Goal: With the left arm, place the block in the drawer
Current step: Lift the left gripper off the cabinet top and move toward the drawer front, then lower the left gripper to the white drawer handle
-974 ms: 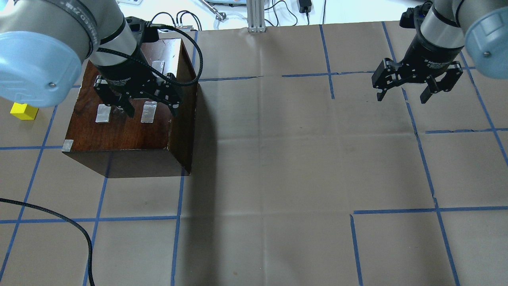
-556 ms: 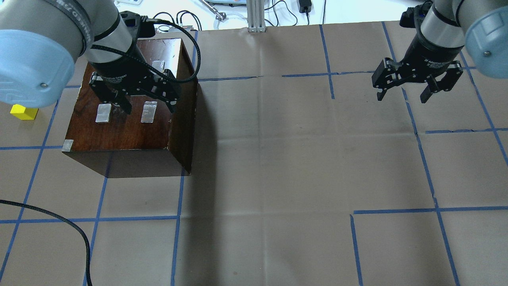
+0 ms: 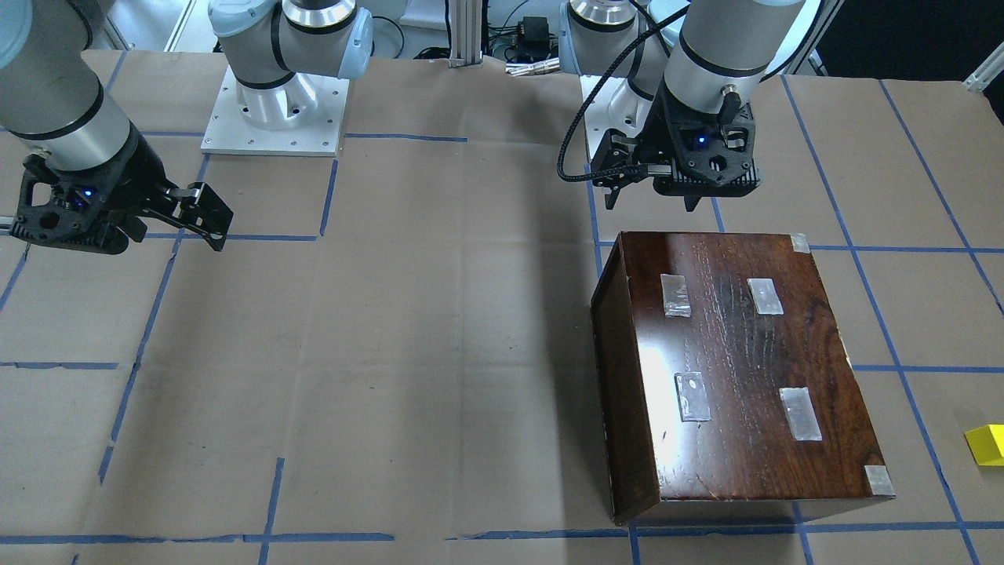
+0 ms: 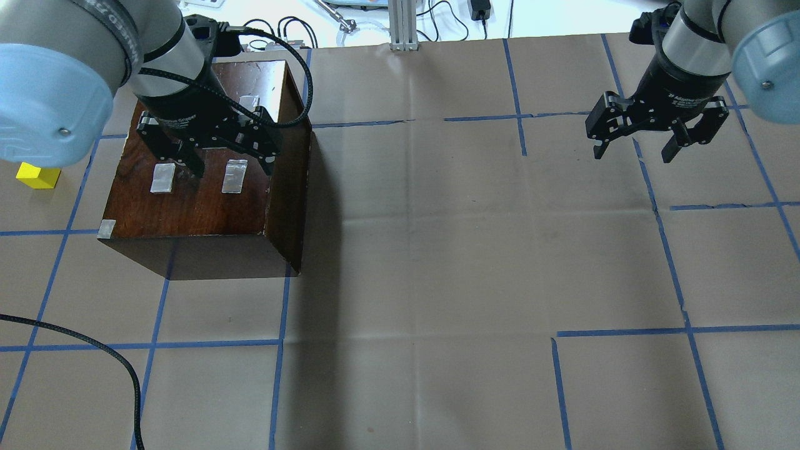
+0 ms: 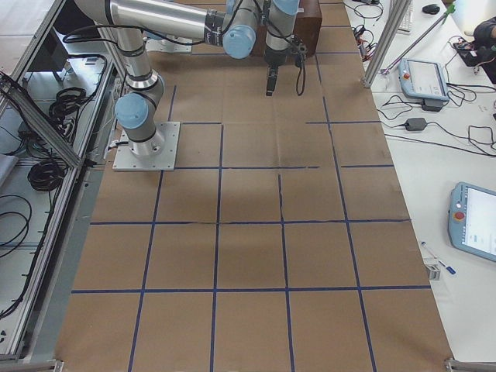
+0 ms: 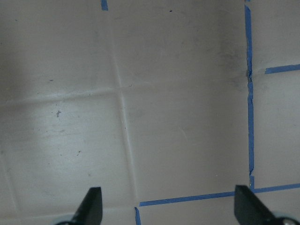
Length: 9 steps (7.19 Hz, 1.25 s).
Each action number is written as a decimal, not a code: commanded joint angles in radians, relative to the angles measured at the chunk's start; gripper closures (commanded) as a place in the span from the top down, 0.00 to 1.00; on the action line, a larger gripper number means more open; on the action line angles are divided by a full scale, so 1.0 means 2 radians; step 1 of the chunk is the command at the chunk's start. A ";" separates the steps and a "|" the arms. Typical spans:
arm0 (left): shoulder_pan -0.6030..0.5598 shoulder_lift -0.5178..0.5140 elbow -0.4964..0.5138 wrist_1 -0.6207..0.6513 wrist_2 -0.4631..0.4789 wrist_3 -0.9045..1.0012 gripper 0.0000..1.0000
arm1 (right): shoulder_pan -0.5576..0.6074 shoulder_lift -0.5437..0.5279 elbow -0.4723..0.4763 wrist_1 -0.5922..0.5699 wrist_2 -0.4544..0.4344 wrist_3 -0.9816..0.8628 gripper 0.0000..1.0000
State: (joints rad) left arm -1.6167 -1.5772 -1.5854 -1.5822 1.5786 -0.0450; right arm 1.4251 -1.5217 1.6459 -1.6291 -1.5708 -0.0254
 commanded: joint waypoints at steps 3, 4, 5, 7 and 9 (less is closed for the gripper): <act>0.121 -0.008 0.005 0.000 -0.002 0.113 0.99 | 0.000 0.000 0.000 0.000 0.000 0.000 1.00; 0.174 -0.017 0.004 0.003 -0.002 0.176 0.99 | 0.000 0.000 0.000 0.000 0.000 0.000 1.00; 0.217 -0.022 0.004 0.003 -0.003 0.196 0.99 | 0.000 0.000 0.000 0.000 0.000 0.000 1.00; 0.284 -0.066 0.007 0.074 -0.002 0.261 0.99 | 0.000 0.001 0.000 0.000 0.000 0.000 1.00; 0.291 -0.128 0.044 0.106 -0.007 0.283 0.99 | 0.000 0.000 0.000 0.000 0.000 0.000 1.00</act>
State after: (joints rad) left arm -1.0496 -1.7597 -1.5419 -1.4009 1.5663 0.4917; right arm 1.4251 -1.5213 1.6460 -1.6291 -1.5708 -0.0259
